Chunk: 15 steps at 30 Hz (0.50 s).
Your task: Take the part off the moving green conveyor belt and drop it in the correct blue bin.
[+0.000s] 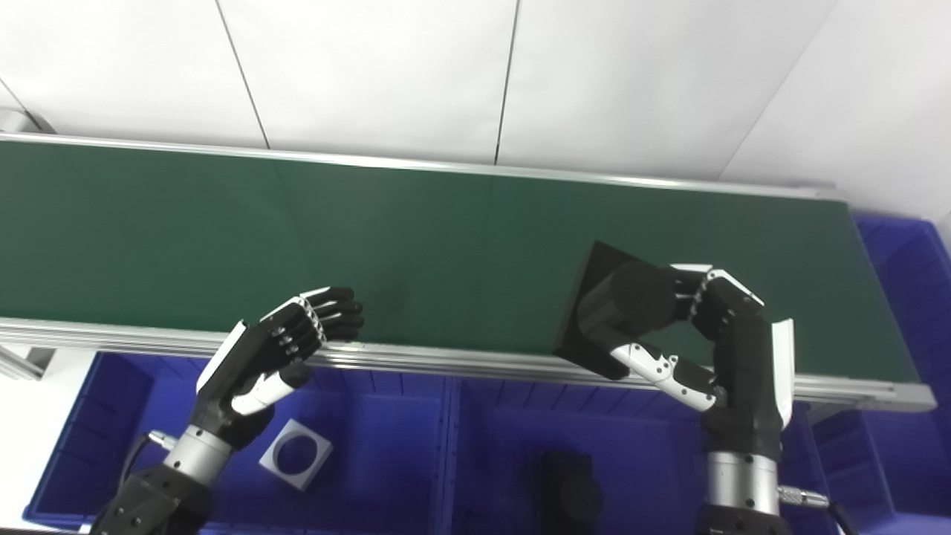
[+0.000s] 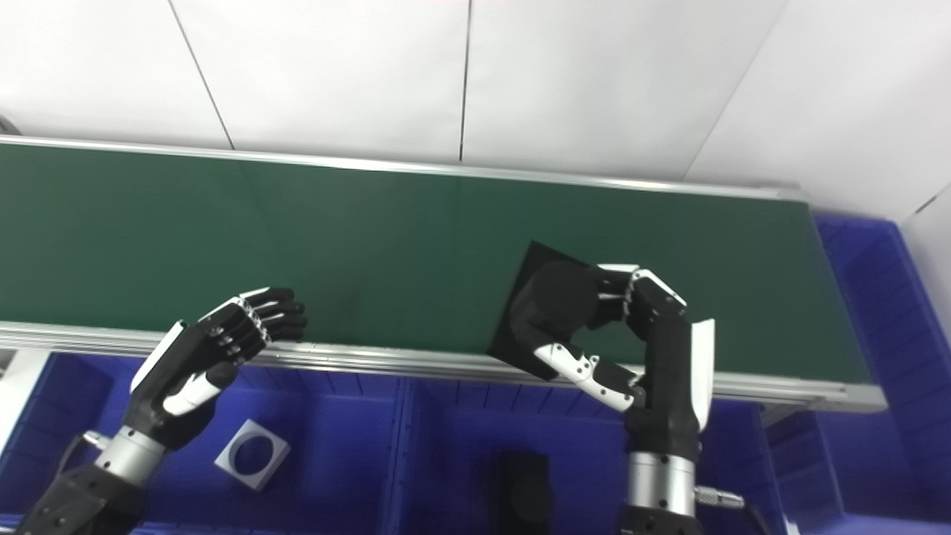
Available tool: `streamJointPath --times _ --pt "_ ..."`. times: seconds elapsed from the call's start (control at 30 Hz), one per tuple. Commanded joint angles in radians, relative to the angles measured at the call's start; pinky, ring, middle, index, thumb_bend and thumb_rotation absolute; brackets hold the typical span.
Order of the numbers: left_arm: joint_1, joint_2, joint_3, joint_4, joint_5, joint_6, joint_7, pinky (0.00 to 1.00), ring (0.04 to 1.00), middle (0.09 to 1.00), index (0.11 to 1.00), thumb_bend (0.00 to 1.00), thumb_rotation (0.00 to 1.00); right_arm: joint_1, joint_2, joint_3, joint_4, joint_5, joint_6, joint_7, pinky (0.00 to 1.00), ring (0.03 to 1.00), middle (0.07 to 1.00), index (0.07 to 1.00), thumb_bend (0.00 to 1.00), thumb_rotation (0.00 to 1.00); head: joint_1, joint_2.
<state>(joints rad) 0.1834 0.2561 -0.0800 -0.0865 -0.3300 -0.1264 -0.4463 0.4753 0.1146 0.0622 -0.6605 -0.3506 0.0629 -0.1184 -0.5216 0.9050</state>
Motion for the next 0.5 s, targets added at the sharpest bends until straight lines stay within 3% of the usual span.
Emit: streamJointPath --times 0.0,0.47 --pt "-0.024 0.016 0.017 -0.033 -0.039 0.008 -0.013 0.73 0.730 0.760 0.772 0.91 0.56 0.037 0.028 0.004 -0.011 -0.005 -0.063 -0.030 0.39 0.442 0.502 0.492 0.52 0.00 -0.010 0.008" --pt "-0.046 0.033 0.050 -0.035 -0.080 0.050 -0.042 0.70 0.701 0.738 0.757 0.91 0.54 0.199 0.042 0.022 0.126 0.026 -0.172 -0.104 0.43 0.440 0.484 0.506 0.52 0.00 -0.075 0.044"
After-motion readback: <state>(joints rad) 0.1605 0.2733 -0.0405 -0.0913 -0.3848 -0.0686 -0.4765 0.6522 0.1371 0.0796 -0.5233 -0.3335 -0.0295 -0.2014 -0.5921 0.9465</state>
